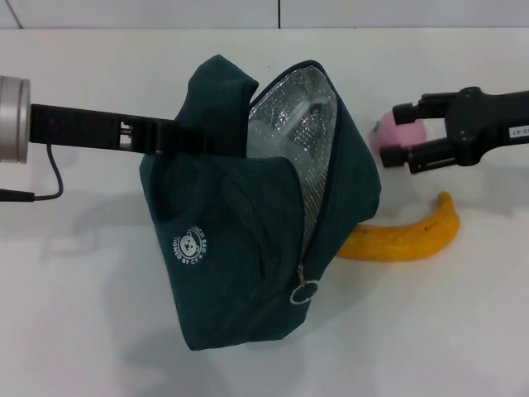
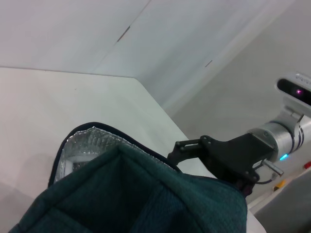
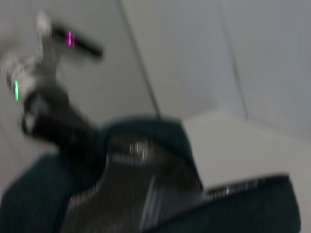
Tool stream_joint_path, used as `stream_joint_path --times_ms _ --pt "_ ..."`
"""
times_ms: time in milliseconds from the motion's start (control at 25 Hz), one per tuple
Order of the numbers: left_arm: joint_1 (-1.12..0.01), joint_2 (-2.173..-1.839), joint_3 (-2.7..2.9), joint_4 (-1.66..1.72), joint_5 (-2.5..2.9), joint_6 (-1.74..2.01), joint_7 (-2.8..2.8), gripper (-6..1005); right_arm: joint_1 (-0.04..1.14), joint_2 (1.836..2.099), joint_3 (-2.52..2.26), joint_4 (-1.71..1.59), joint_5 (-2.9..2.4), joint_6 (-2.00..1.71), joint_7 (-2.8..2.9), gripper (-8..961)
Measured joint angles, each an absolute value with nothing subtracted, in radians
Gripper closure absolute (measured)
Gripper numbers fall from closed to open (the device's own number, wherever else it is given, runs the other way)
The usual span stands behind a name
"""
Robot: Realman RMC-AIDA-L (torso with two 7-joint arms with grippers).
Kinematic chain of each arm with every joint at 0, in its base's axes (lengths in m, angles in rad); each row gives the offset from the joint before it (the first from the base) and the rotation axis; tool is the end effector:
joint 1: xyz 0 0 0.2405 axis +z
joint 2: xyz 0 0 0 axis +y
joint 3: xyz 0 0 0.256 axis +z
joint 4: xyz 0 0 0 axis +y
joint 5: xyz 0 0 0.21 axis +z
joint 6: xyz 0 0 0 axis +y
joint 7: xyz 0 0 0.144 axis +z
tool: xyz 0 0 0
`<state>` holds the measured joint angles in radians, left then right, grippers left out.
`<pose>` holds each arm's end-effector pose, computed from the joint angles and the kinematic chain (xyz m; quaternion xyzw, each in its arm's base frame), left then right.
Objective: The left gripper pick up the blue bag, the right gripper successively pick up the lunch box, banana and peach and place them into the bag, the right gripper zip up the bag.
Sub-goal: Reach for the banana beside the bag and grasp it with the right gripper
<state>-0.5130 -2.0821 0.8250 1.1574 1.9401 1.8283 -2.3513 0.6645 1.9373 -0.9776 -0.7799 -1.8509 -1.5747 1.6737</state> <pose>-0.1886 0.3242 0.0574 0.8785 0.4252 0.2176 0.0101 0.1960 0.3771 0.0403 -0.9632 0.1746 0.1917 0.0703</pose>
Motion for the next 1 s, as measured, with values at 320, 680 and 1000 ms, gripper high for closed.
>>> stream_joint_path --times_ms 320,680,1000 --pt "-0.507 -2.085 0.825 1.157 1.932 1.826 -2.355 962 0.767 1.944 -0.999 -0.977 -2.125 -1.690 1.821 79" --pt "-0.475 -2.084 0.824 1.154 1.912 1.824 -2.292 962 0.845 1.952 -1.050 -1.163 -2.256 -1.798 1.939 80" --pt "-0.429 -2.080 0.791 1.147 1.921 1.822 -2.263 962 0.881 1.966 -1.113 -1.175 -2.331 -1.809 1.998 80"
